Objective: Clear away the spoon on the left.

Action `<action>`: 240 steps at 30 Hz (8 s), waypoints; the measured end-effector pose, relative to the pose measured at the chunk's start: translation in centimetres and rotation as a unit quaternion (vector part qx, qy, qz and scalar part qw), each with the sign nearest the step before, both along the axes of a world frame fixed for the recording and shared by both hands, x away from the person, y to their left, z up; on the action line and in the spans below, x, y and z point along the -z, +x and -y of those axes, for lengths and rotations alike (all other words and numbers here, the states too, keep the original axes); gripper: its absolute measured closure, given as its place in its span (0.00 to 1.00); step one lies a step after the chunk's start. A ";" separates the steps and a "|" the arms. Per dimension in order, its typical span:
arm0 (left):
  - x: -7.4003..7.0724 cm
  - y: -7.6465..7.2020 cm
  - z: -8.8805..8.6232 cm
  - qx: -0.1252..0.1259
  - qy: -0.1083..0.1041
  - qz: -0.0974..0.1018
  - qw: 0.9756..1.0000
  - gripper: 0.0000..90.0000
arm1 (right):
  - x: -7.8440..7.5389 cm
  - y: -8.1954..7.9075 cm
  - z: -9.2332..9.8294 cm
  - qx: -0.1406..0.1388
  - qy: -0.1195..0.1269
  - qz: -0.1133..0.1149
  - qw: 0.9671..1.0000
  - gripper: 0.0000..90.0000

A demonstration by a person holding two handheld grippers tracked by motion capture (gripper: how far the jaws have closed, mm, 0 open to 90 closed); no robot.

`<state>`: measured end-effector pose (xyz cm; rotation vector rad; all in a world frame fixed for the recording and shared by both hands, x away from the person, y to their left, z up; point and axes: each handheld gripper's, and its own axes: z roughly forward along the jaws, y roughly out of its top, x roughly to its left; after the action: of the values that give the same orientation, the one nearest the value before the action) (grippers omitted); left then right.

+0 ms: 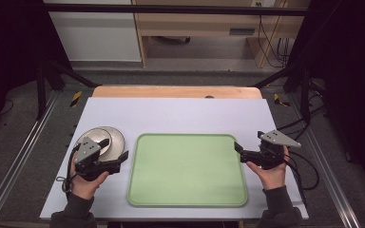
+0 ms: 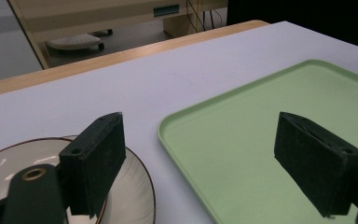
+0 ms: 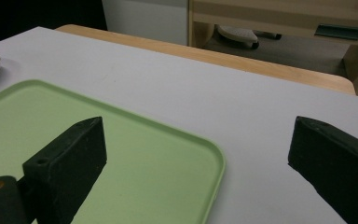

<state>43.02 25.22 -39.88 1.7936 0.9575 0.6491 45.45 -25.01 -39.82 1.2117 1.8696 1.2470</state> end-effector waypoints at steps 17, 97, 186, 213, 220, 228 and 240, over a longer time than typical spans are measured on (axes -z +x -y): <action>-1.9 -0.7 -0.7 0.009 -0.002 0.014 1.000 0.16 | 0.3 0.1 -0.2 0.002 -0.007 -0.008 1.000 0.05; 1.0 -3.2 -8.2 -0.019 0.074 -0.028 0.997 0.19 | 0.8 0.2 -0.2 0.008 -0.020 -0.028 0.999 0.05; -0.2 -4.0 -8.6 -0.075 0.075 -0.005 0.994 0.99 | 1.3 0.5 -0.6 0.001 -0.032 -0.045 0.998 0.05; -2.8 -5.9 -7.3 -0.061 0.062 0.057 0.995 0.99 | 1.2 0.5 -0.5 0.001 -0.034 -0.044 0.998 0.05; -3.3 -6.4 -6.7 -0.055 0.060 0.071 0.994 0.99 | 1.2 0.5 -0.5 0.001 -0.034 -0.044 0.998 0.05; -3.7 -6.6 -5.9 -0.044 0.064 0.081 0.994 0.99 | 1.2 0.4 -0.6 0.000 -0.031 -0.047 0.998 0.05; -3.8 -6.5 -4.5 -0.023 0.073 0.085 0.993 0.99 | 1.2 0.5 -0.6 0.000 -0.033 -0.046 0.998 0.04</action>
<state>36.51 29.70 -36.11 1.8144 0.8577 0.9064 45.90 -24.42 -41.01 1.2523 1.9619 1.1379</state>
